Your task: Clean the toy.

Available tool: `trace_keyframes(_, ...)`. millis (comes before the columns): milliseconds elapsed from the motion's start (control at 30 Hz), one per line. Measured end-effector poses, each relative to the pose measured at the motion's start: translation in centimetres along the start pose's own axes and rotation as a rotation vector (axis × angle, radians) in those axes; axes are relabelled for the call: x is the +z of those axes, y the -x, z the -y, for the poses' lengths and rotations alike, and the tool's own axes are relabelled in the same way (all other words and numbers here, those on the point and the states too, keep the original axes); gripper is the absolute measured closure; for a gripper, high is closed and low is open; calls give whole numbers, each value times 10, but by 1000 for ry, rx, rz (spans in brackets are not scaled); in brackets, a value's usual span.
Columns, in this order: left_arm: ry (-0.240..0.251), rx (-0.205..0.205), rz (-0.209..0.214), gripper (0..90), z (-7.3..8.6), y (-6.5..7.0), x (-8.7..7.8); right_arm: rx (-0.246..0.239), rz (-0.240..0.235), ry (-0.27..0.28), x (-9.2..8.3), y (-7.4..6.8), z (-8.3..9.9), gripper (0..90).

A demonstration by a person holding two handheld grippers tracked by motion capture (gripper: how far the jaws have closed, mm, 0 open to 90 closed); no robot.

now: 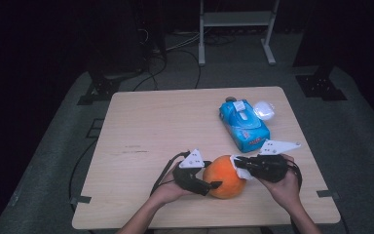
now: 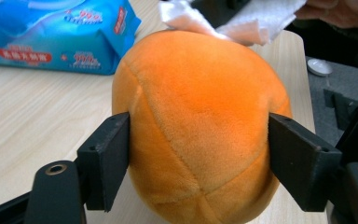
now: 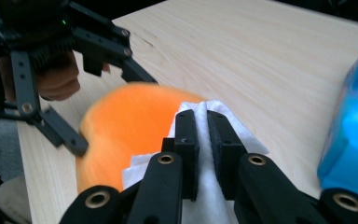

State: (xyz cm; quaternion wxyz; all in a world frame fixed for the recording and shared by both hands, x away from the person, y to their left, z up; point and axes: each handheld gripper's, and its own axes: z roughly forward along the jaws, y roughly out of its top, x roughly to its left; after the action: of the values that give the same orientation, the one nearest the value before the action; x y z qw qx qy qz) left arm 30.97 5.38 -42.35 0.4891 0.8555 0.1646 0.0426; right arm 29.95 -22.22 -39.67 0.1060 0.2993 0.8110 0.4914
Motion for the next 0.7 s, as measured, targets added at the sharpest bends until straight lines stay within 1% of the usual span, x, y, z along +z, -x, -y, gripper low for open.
trace_keyframes(33,-2,-18,5,245,0,-2,0,13,-9,-2,0,1,2,826)
trace_keyframes(67,-14,-47,17,237,1,-5,-1,18,-13,0,0,1,2,826)
trace_keyframes(167,-24,-114,50,203,2,-12,-4,15,-20,-5,3,-2,2,826)
trace_keyframes(200,-23,-137,74,194,3,-14,-5,15,-23,-8,4,-4,2,826)
trace_keyframes(300,-4,-187,121,173,3,-18,-10,7,-31,-11,6,-6,1,826)
trace_keyframes(367,-1,-191,124,143,3,-19,-11,6,-30,-15,6,-7,1,826)
trace_keyframes(433,-25,-192,99,113,3,-15,-5,18,-38,-14,8,-7,2,826)
trace_keyframes(500,-54,-192,102,98,3,-12,2,16,-47,-18,9,-9,2,826)
trace_keyframes(533,-59,-194,99,86,4,-11,5,13,-50,-26,10,-11,1,826)
trace_keyframes(567,-62,-186,103,87,4,-11,6,6,-51,-29,11,-13,1,826)
trace_keyframes(600,-56,-176,104,121,5,-9,6,4,-54,-29,11,-14,1,826)
trace_keyframes(633,-49,-155,88,177,4,-8,4,4,-56,-28,11,-15,1,826)
trace_keyframes(667,-38,-126,76,246,3,-7,1,7,-56,-23,10,-15,1,826)
trace_keyframes(700,-28,-95,68,288,2,-6,-1,11,-63,-13,9,-15,1,827)
